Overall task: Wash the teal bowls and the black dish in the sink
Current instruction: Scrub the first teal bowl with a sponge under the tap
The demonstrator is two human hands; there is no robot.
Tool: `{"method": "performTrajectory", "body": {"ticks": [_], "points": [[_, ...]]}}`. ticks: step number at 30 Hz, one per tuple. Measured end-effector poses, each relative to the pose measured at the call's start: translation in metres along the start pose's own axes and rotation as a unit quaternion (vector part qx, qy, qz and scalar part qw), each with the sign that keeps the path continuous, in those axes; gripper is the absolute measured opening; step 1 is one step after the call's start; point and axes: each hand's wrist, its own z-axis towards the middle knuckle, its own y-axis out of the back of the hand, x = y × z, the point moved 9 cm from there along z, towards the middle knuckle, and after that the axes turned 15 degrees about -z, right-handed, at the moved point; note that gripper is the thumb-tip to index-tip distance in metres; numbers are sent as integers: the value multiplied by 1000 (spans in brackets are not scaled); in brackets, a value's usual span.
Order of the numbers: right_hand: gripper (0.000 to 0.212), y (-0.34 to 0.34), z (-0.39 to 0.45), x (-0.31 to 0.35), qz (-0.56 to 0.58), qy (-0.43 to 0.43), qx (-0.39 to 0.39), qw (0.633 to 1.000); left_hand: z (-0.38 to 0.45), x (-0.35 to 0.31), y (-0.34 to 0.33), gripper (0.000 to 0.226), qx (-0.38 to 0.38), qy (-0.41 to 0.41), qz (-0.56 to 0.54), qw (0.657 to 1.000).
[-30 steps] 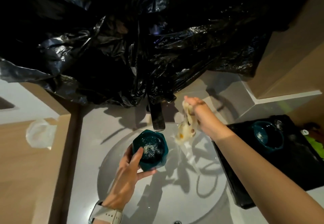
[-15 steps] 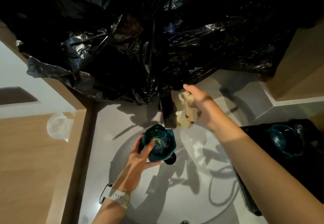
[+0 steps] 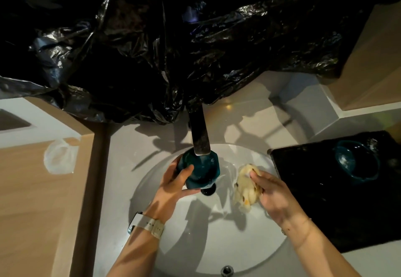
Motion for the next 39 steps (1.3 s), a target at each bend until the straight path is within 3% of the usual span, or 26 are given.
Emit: {"method": "performTrajectory", "body": {"ticks": [7,16,18,19,21,23,27,28,30,32,33,35,36,38,39], "points": [[21,-6,-5,0,2,-22,4,1000,0,-11,-6,35,-12,-12,48,999],[27,-2,-13,-5,117,-37,-18,992,-4,-24,-12,37,-49,-68,108,991],[21,-1,-18,-6,145,-34,-15,989,-8,-35,-9,44,-66,-124,206,968],[14,-1,-20,-4,163,-31,-11,986,-10,-44,-11,50,-69,-160,281,944],[27,-2,-23,-3,193,-25,-3,981,-19,-61,-16,56,-81,-221,419,877],[19,-2,-23,-6,222,-32,-12,974,-25,-71,-21,60,-75,-251,494,829],[28,4,-24,-13,247,-52,-43,967,-39,-76,-10,56,-86,-268,531,800],[28,3,-24,-13,245,-60,-43,967,-42,-74,-4,52,-97,-267,513,810],[13,-4,-25,-11,233,-63,-23,970,-43,-63,8,43,-98,-232,405,879],[37,-10,-19,-6,177,-20,4,984,-35,-42,17,35,-82,-170,238,953],[48,-10,-17,-1,132,13,0,991,-31,-33,18,31,-78,-140,182,970],[50,-16,-18,18,28,108,-34,993,-24,-16,16,25,-65,-93,93,989],[41,-21,-19,31,-40,158,-62,985,-22,-8,12,24,-57,-71,46,995],[10,-39,-18,54,-218,230,-123,941,-17,2,3,27,-38,-45,-9,998],[8,-52,-13,60,-308,232,-130,913,-14,5,-2,30,-27,-41,-13,999]]}}
